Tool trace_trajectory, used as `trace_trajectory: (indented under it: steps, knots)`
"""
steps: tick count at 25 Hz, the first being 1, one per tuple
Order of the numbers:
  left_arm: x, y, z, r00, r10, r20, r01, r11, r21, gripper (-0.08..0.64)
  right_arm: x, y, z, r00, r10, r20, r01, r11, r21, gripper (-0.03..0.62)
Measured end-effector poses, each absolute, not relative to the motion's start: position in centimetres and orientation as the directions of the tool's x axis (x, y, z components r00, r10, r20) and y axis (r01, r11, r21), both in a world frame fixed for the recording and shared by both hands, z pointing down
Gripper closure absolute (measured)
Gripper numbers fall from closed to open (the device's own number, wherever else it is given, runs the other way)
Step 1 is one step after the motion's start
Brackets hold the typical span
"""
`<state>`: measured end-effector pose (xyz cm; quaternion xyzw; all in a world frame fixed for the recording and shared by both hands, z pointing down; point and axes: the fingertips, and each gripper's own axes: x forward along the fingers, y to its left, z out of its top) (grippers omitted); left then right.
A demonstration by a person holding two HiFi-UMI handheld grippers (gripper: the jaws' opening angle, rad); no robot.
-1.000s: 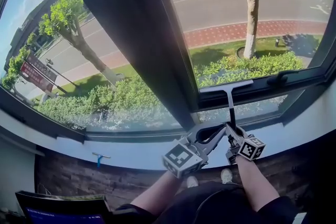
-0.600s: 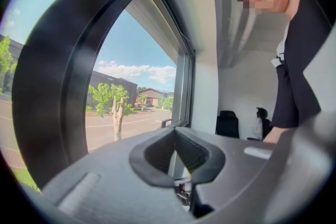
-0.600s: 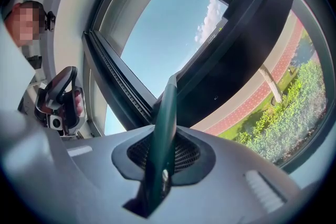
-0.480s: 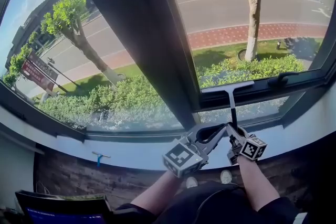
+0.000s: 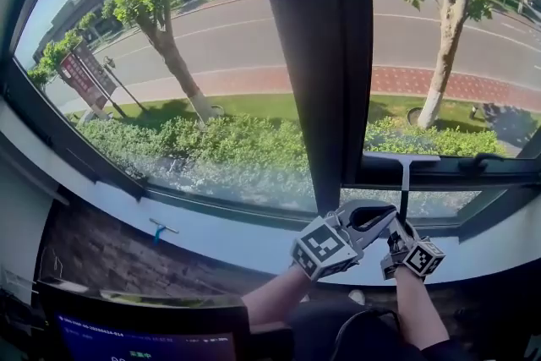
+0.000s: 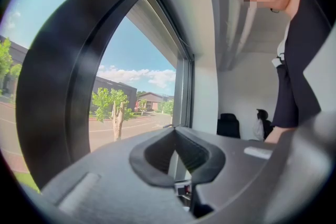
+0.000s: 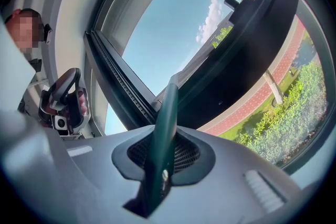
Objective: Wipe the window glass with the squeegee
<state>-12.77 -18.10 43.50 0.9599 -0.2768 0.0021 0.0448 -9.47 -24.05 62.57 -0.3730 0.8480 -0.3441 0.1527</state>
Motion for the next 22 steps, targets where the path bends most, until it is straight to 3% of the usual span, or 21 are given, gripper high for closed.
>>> trace_trajectory:
  steps: [6, 14, 22]
  knots:
    - [-14.0, -17.9, 42.7, 0.855, -0.518, -0.013, -0.516, -0.854, 0.072, 0.557, -9.3, -23.7, 60.3, -0.658, -0.752, -0.039, -0.550, 0.516, -0.656, 0.548]
    - [-15.2, -17.4, 42.0, 0.886, -0.461, -0.054, -0.457, -0.887, 0.069, 0.557, -8.9, -23.2, 52.9, -0.641, -0.755, -0.137, -0.625, 0.618, -0.478, 0.549]
    - [-16.7, -15.5, 42.7, 0.930, -0.360, -0.077, -0.352, -0.931, 0.101, 0.557, -7.3, -18.4, 45.1, -0.527, -0.809, -0.260, -0.694, 0.586, -0.419, 0.548]
